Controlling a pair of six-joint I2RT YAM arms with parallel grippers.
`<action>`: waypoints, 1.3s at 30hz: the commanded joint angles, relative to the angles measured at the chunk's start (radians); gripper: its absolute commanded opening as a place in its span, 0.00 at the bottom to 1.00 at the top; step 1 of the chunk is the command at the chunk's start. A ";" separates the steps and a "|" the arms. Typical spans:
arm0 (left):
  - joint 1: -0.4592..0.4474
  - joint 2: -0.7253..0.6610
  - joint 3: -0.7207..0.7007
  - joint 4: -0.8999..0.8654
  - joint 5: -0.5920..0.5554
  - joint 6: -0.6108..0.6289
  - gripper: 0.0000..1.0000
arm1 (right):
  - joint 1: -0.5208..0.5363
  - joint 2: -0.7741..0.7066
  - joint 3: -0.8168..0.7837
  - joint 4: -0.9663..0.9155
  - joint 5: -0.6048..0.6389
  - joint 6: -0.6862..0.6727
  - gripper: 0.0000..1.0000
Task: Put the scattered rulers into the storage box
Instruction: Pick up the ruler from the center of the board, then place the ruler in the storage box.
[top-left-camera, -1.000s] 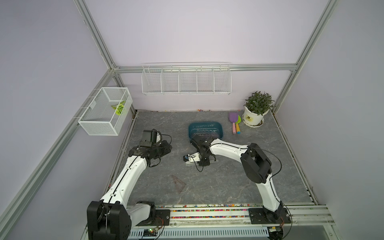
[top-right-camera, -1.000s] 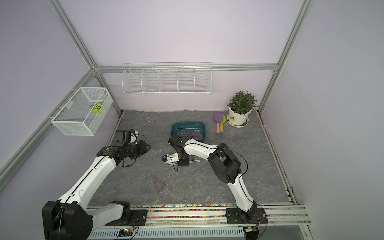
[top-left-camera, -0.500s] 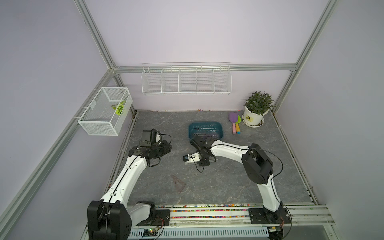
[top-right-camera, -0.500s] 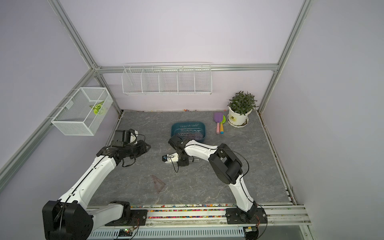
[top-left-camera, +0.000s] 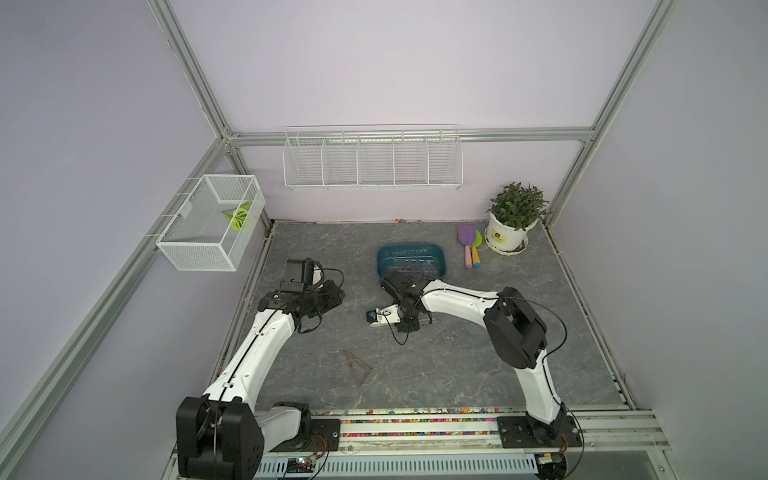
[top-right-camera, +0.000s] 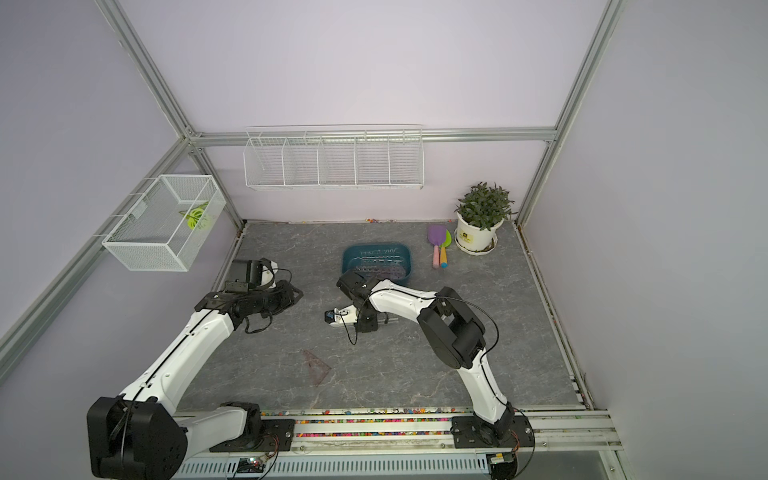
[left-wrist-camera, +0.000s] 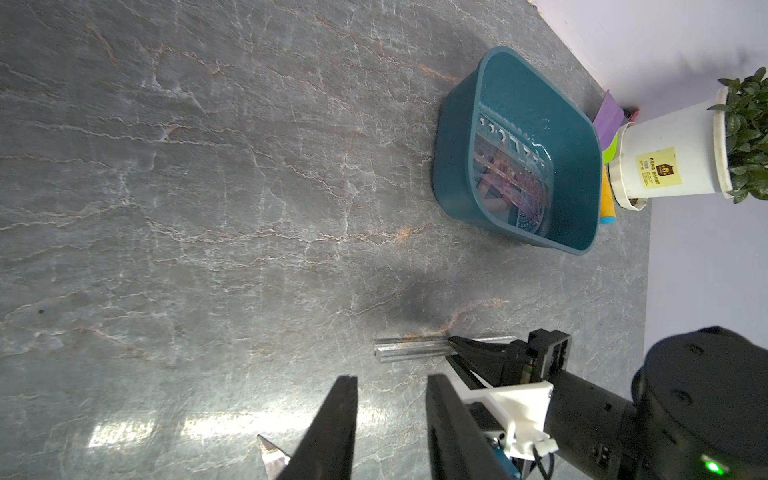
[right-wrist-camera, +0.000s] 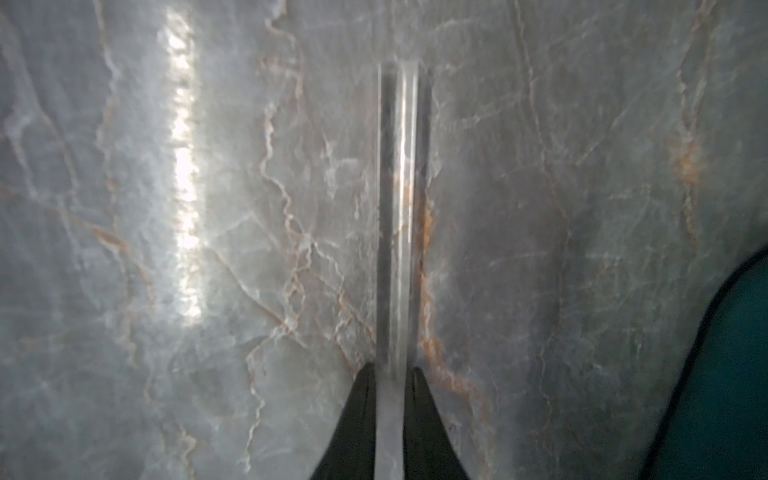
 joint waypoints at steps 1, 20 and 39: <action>0.007 0.009 0.007 0.013 0.009 0.012 0.34 | -0.014 -0.045 0.011 -0.044 -0.004 0.020 0.00; 0.007 0.016 0.013 0.050 0.047 0.016 0.36 | -0.067 -0.067 0.094 -0.095 0.003 -0.023 0.00; 0.007 0.089 0.062 0.129 0.089 -0.003 0.37 | -0.180 0.006 0.318 -0.088 0.008 -0.123 0.00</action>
